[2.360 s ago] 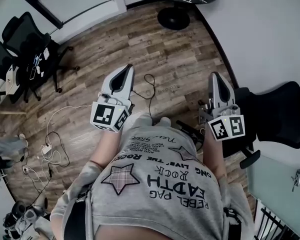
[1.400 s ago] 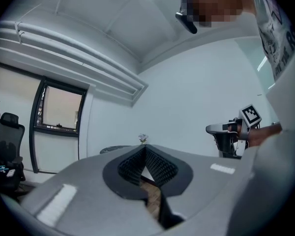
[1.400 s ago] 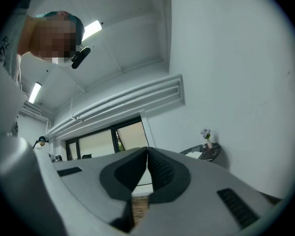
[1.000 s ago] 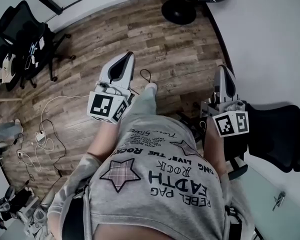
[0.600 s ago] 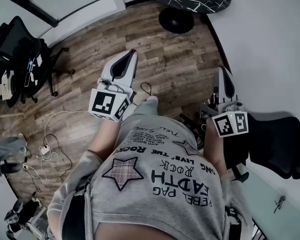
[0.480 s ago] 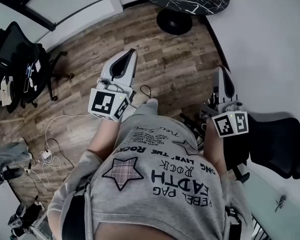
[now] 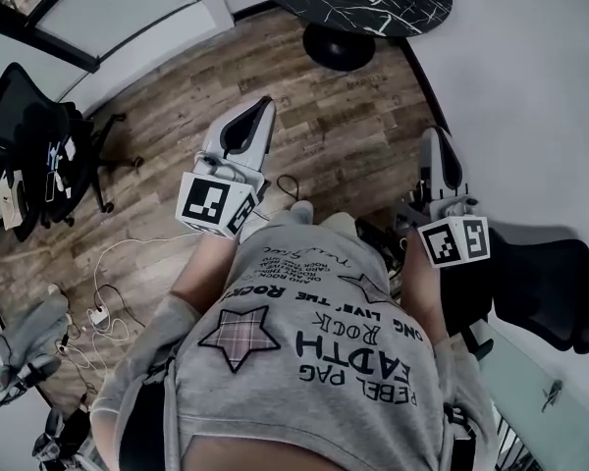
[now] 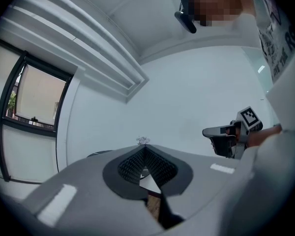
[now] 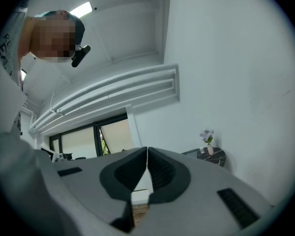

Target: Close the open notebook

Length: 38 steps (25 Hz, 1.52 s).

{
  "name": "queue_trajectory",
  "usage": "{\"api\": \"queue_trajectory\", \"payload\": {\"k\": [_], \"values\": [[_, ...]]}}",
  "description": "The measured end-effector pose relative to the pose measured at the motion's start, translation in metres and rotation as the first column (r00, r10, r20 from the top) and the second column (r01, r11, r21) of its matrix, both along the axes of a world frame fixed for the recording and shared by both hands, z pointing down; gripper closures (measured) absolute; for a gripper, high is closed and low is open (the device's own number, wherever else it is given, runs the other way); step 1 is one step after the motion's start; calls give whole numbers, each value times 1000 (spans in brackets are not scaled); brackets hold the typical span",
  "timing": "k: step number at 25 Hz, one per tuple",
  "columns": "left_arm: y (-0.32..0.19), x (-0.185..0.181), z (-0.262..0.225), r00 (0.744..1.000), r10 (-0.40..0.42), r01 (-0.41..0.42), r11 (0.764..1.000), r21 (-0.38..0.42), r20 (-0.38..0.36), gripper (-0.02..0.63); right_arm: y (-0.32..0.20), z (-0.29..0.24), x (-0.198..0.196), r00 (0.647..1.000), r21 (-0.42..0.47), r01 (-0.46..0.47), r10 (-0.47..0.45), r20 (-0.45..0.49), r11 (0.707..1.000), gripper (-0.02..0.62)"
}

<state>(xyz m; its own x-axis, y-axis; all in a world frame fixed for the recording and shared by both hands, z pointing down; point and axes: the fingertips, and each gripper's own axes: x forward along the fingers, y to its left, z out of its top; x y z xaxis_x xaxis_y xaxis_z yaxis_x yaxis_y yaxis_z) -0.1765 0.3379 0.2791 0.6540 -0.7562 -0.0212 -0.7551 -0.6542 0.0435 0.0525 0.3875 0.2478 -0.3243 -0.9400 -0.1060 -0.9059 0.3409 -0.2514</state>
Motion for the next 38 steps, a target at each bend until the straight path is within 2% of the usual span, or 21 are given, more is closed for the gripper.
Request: {"api": "queue_trajectory", "payload": {"k": [6, 11, 20, 26, 34, 38], "values": [[-20, -1, 9, 1000, -3, 3, 1000, -29, 5, 601, -23, 5, 7, 1000, -21, -5, 5, 0, 1000, 581], [-36, -7, 17, 999, -36, 36, 998, -47, 5, 601, -46, 16, -1, 999, -42, 34, -34, 5, 999, 581], [-99, -11, 17, 992, -127, 128, 991, -38, 16, 601, -141, 20, -6, 990, -32, 143, -142, 22, 989, 581], [-161, 15, 15, 988, -157, 157, 986, -58, 7, 601, -211, 12, 14, 983, -32, 181, -181, 11, 983, 581], [-247, 68, -1, 986, -160, 160, 987, 0, 47, 601, -290, 1, 75, 985, -15, 169, -168, 28, 986, 581], [-280, 85, -3, 982, -183, 183, 983, 8, 45, 601, -322, 1, 91, 975, -7, 221, -220, 42, 975, 581]]}}
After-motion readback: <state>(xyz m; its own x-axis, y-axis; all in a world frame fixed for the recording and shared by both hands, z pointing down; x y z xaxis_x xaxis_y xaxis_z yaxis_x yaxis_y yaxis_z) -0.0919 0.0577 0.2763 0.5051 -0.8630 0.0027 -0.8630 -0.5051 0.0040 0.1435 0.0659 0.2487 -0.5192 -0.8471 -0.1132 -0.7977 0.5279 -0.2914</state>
